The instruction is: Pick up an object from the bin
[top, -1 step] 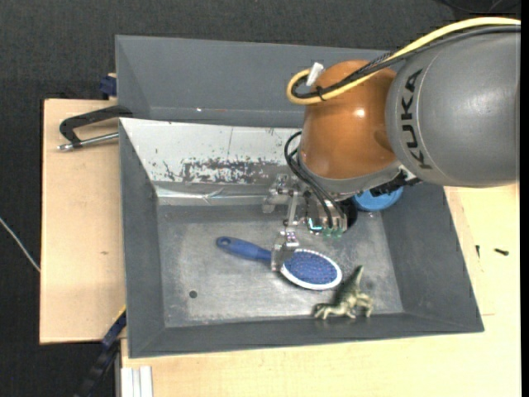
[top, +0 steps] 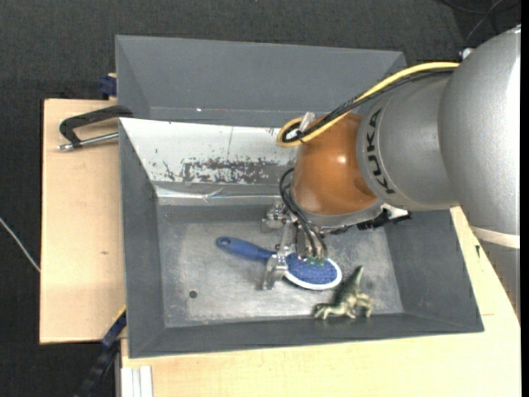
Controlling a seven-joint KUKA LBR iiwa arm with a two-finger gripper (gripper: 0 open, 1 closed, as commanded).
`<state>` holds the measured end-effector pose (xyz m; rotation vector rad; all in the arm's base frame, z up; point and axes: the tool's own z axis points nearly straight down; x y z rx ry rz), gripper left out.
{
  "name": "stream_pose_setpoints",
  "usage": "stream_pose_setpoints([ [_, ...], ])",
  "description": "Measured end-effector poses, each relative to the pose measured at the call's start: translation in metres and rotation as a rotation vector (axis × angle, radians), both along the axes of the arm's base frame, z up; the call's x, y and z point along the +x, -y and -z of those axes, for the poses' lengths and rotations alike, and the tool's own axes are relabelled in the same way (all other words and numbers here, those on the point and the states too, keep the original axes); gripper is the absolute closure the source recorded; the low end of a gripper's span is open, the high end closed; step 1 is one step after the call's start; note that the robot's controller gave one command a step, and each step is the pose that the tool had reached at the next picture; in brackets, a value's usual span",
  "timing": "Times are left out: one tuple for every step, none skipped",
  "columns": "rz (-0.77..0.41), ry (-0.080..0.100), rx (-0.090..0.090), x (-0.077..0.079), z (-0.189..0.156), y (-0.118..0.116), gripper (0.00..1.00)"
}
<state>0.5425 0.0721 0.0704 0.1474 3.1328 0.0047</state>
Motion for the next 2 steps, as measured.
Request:
stream_pose_setpoints([
  [0.0,0.004,0.0,0.001,-0.003,0.0,1.0],
  [-0.428,0.005,-0.005,-0.025,-0.136,0.047,1.0],
])
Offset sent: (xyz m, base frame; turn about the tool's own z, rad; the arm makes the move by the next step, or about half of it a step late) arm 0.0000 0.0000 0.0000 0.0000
